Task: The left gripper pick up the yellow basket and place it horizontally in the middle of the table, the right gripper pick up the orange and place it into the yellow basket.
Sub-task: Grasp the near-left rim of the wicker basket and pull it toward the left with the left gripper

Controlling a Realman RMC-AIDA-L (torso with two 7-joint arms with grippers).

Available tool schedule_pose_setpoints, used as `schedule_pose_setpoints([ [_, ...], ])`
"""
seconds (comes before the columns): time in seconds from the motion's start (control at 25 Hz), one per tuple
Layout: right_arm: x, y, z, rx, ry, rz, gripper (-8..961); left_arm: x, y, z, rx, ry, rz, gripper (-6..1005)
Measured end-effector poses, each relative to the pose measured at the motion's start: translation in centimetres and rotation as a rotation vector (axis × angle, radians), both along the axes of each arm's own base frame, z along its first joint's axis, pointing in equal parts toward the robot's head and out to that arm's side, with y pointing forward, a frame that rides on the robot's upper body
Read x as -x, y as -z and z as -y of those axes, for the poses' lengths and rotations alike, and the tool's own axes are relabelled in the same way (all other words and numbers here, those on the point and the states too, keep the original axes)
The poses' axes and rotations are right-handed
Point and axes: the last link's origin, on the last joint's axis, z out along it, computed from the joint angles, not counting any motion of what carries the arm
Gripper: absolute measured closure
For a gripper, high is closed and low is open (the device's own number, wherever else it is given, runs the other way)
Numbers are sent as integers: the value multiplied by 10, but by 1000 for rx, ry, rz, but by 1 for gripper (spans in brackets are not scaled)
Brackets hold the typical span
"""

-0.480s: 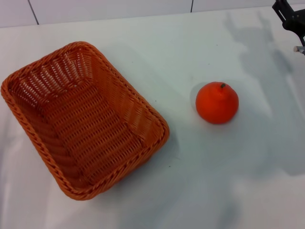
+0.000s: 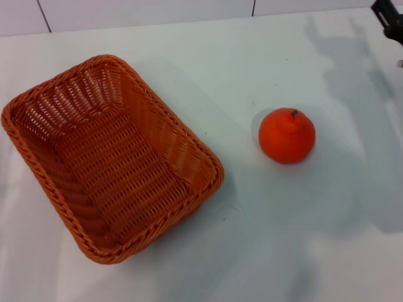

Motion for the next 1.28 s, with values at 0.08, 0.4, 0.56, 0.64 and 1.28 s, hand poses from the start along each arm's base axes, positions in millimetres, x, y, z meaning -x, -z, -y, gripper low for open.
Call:
schedule_pose_setpoints([
  [0.08, -4, -3, 2, -17, 13, -22, 7, 2, -2, 0, -9, -10, 1, 218],
  [0.4, -9, -6, 5, -25, 23, -62, 8, 4, -5, -2, -9, -6, 3, 218],
  [0.56, -10, -6, 6, -25, 26, -63, 8, 3, -6, -5, 17, 18, 2, 219],
  [0.64, -10, -6, 6, -24, 26, -70, 8, 3, -9, -8, 47, 59, 12, 219],
  [1.28, -16, -6, 11, -19, 42, -95, 8, -43, -101, -106, 730, 447, 43, 222],
])
